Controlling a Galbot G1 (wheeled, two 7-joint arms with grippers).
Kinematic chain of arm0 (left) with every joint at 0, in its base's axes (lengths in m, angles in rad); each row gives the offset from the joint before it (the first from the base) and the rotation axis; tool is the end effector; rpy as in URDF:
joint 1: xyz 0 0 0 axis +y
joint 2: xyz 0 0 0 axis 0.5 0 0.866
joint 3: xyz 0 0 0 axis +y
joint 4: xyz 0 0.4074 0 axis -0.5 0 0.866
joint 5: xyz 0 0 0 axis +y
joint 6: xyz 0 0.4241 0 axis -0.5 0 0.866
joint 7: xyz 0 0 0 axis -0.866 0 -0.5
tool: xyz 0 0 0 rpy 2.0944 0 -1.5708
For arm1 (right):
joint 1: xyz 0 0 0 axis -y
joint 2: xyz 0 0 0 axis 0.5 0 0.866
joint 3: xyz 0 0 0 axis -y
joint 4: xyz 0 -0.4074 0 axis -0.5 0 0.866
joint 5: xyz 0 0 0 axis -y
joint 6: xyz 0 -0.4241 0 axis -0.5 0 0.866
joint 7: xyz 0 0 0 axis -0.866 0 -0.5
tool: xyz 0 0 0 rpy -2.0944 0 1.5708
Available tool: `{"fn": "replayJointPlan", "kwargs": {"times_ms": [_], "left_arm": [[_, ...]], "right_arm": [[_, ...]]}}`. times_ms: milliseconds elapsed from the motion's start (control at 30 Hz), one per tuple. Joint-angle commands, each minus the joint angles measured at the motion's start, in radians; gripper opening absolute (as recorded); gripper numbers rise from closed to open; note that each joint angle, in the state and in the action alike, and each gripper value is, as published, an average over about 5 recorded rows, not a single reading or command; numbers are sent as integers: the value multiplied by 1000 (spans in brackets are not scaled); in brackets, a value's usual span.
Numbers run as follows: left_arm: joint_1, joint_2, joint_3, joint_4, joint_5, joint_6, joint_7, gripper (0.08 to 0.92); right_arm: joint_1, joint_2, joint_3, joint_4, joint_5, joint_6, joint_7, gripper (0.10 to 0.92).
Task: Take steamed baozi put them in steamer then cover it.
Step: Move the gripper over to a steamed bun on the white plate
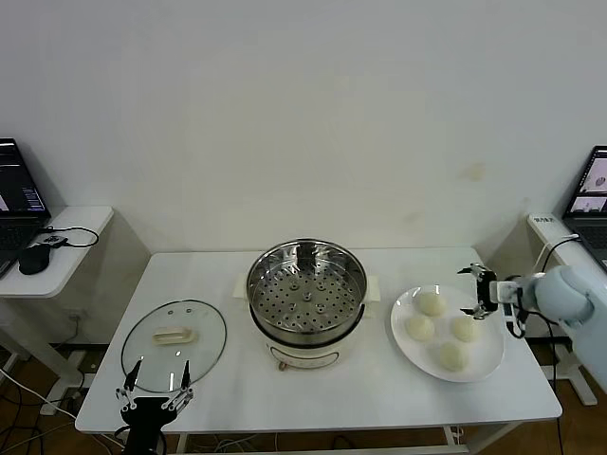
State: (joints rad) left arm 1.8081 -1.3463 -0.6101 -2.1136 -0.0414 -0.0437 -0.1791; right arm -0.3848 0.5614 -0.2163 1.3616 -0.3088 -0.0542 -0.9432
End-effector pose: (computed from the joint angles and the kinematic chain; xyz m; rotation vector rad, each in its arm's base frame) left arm 0.1402 0.0725 -0.3774 0.1657 -2.9744 -0.3028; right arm 0.5494 -0.2705 -0.2063 1.0749 -1.6662 1.5883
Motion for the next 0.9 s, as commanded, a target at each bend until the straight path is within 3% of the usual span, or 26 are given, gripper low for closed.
{"fn": "replayJointPlan", "kwargs": {"times_ms": [33,367,900], "left_arm": [[-3,2,-4,14,4,-2,0,823],[-9,13,-14,23,5,-9,3,823],[-16,17,-25,39,8,-24,3,823]], "right_arm": [[271,22,-298,-155,13,10,-102,823],[295,201,-345,-360,5,1,-73,823],[279,333,-312,-501,-53,2,-46,823]]}}
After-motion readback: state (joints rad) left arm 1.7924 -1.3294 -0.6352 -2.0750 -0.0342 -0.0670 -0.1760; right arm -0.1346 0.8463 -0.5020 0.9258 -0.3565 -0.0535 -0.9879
